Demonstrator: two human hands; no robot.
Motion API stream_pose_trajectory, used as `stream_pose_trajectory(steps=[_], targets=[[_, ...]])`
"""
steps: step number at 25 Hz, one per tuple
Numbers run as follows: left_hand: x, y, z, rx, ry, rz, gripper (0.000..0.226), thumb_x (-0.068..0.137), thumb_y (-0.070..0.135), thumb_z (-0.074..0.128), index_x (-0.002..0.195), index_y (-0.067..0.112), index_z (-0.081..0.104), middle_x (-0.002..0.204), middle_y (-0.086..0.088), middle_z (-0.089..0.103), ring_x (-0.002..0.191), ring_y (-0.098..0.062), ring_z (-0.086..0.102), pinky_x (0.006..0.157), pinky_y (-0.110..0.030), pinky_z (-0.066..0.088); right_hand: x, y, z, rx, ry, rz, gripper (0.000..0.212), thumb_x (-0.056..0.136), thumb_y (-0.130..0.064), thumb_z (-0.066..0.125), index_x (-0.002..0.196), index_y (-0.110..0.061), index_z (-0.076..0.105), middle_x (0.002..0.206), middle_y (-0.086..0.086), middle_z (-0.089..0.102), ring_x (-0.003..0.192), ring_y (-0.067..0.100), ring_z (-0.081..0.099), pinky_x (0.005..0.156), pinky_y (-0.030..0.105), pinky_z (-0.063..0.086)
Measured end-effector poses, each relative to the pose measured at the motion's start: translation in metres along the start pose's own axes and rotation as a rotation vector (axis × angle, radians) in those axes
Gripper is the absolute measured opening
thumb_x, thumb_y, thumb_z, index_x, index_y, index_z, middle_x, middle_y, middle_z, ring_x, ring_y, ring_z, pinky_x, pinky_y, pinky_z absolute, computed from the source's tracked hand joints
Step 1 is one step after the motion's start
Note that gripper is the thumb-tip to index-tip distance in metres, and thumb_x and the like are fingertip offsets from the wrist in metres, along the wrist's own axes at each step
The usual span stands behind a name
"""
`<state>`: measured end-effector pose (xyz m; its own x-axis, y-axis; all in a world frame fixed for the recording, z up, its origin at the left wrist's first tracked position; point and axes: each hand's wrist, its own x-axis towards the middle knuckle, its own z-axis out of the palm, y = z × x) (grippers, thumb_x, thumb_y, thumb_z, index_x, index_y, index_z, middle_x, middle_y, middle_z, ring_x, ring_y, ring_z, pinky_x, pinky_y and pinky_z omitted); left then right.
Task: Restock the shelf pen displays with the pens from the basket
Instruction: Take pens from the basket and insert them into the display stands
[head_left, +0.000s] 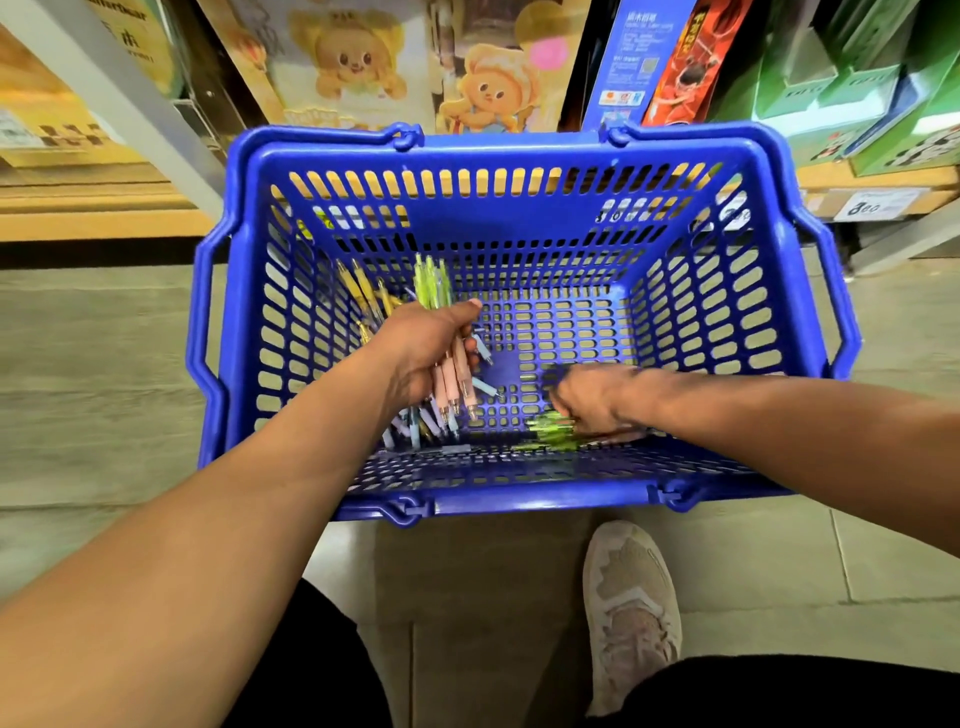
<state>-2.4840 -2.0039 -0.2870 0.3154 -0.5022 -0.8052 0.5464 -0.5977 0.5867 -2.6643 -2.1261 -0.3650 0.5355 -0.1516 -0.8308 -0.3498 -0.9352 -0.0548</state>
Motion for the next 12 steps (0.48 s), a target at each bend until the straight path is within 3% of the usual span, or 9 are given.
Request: stream_pose_trajectory(steps=[3,7,9,12], targets=[[0.002,0.0,-0.001,-0.001,0.01,0.009,0.02,0.099,0.022,0.066,0.085,0.008,0.062,0.058,-0.002,0.058,0.05,-0.016,0.056,0.058,-0.032,0.056,0.003,0.002,0.002,-0.055,0.011,0.003,0.006,0.094,-0.017,0.06,0.088,-0.015,0.058,0.074,0.001,0.056,0.064,0.019,0.056,0.06,0.032,0.055],[0.006,-0.002,-0.001,-0.026,0.003,0.021,0.014,0.1,0.015,0.063,0.09,0.005,0.066,0.065,-0.003,0.065,0.056,-0.015,0.06,0.059,-0.03,0.059,0.001,0.006,0.0,-0.091,-0.036,0.019,0.014,0.099,-0.012,0.05,0.098,-0.012,0.064,0.072,0.001,0.054,0.059,0.016,0.051,0.057,0.026,0.051],[0.007,-0.004,0.001,-0.01,0.011,0.021,0.014,0.1,0.014,0.062,0.093,0.004,0.068,0.072,-0.005,0.069,0.061,-0.016,0.064,0.062,-0.031,0.06,-0.002,0.006,-0.004,-0.058,-0.053,-0.007,0.018,0.1,-0.013,0.051,0.109,-0.014,0.066,0.082,0.0,0.062,0.07,0.017,0.06,0.068,0.028,0.054],[0.009,-0.006,0.005,-0.004,0.034,0.019,0.012,0.1,0.013,0.062,0.102,0.002,0.067,0.089,-0.011,0.075,0.072,-0.019,0.069,0.073,-0.039,0.061,-0.004,0.011,-0.015,0.18,0.058,-0.001,0.025,0.098,-0.022,0.059,0.121,-0.021,0.068,0.113,-0.002,0.071,0.102,0.019,0.068,0.095,0.034,0.055]])
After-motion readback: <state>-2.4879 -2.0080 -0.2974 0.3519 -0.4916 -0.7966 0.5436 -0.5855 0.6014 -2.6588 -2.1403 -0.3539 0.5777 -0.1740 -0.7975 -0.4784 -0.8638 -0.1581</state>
